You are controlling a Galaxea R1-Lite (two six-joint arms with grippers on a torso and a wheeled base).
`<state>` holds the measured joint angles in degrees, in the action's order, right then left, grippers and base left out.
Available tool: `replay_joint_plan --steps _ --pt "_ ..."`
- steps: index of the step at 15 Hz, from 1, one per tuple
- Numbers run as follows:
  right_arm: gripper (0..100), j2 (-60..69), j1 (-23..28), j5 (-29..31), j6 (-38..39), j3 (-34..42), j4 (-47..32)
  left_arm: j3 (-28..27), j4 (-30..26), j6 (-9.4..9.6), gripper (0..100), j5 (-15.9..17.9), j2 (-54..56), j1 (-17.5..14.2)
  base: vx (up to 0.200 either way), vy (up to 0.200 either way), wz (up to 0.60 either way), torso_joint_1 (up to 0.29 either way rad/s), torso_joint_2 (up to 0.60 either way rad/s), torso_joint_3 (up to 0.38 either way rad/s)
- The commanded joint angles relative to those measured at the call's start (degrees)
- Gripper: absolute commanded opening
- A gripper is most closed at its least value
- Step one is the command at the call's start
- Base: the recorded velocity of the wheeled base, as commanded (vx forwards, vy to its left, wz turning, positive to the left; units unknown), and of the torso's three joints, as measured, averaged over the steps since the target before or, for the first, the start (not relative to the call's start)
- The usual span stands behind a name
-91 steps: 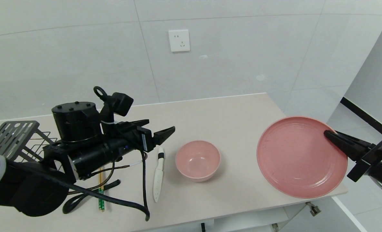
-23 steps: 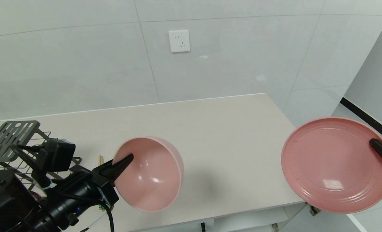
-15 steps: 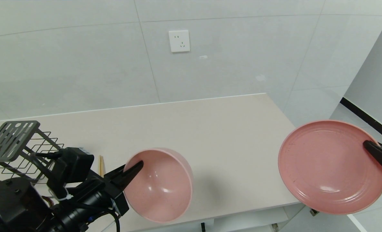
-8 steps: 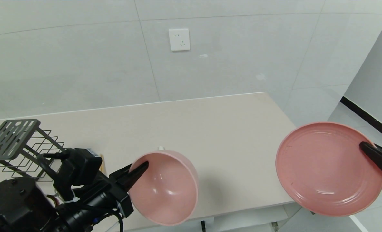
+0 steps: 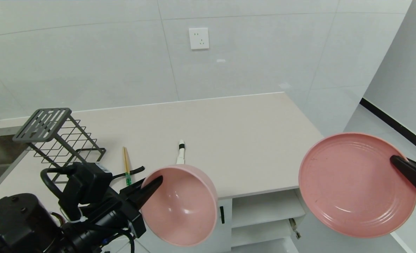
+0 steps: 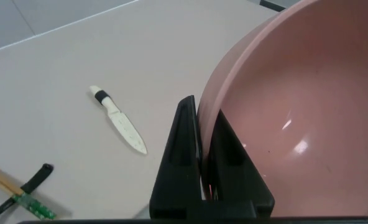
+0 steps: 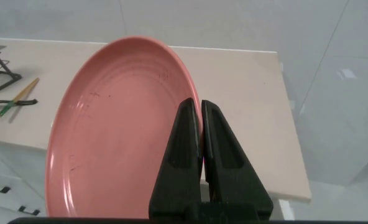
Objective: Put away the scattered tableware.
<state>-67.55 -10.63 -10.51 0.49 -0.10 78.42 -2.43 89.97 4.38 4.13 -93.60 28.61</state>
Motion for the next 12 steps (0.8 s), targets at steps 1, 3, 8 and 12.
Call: replay_joint_plan --steps 1,3,8,12 --pt "0 0.0 0.0 0.0 0.2 0.0 0.1 0.0 0.0 0.02 0 0.0 0.2 0.4 -0.200 0.000 0.00 0.002 0.00 0.002" --pt "0 0.0 0.0 0.0 0.2 0.1 0.1 0.0 0.0 0.02 0 0.0 0.3 0.4 0.000 0.000 0.00 0.000 0.00 0.000" --pt "0 0.0 0.0 0.0 0.2 0.1 0.0 0.2 0.0 0.02 0 0.0 0.3 0.4 0.000 0.000 0.00 0.000 0.00 0.000" --pt "0 0.0 0.0 0.0 0.2 0.1 -0.1 0.3 0.0 -0.07 0 0.0 0.3 0.4 0.000 0.000 0.00 -0.056 0.10 0.059"
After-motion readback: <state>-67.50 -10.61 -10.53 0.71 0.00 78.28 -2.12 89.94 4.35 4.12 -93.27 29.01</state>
